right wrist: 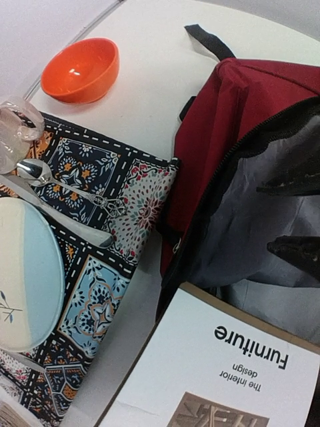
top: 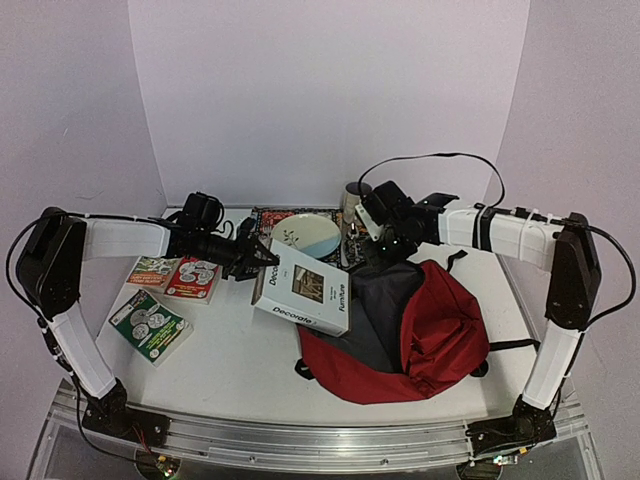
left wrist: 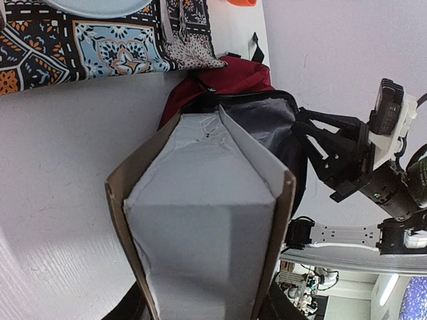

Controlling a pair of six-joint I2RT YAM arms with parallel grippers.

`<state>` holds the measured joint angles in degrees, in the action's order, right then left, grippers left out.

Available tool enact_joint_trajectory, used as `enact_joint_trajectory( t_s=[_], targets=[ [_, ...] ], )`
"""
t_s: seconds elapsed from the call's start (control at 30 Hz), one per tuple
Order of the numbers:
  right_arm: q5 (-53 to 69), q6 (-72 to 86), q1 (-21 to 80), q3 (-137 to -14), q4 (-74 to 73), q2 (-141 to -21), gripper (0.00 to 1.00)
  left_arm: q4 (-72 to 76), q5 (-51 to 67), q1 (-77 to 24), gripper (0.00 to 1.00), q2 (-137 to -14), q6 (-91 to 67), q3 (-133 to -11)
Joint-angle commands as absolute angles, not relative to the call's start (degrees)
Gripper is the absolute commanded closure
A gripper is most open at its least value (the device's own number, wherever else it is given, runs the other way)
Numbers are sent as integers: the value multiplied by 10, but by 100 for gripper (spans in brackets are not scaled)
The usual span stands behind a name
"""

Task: Pack the student bag
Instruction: Grab the largest pocket of the student bag.

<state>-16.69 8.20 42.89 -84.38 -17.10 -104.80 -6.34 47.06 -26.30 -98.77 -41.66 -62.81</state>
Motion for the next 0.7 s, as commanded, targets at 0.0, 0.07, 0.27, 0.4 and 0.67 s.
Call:
enact_joint_trajectory(
  t_s=[0.0, 0.07, 0.27, 0.4, 0.67],
  targets=[
    [-163, 94, 428, -826, -186, -1002, 60, -78, 421, -270, 84, -954, -392, -635],
    [-171, 96, 428, -811, -186, -982, 51, -76, 417, -280, 84, -934, -400, -625],
    [-158, 108, 423, -769, -192, -966, 29, -62, 387, -316, 83, -899, -430, -585],
    [-134, 114, 435, -761, -196, -983, 22, -24, 378, -320, 83, -877, -468, -548],
    [-188, 125, 458, -785, -224, -1068, 15, 29, 362, -326, 84, -865, -515, -517]
  ],
)
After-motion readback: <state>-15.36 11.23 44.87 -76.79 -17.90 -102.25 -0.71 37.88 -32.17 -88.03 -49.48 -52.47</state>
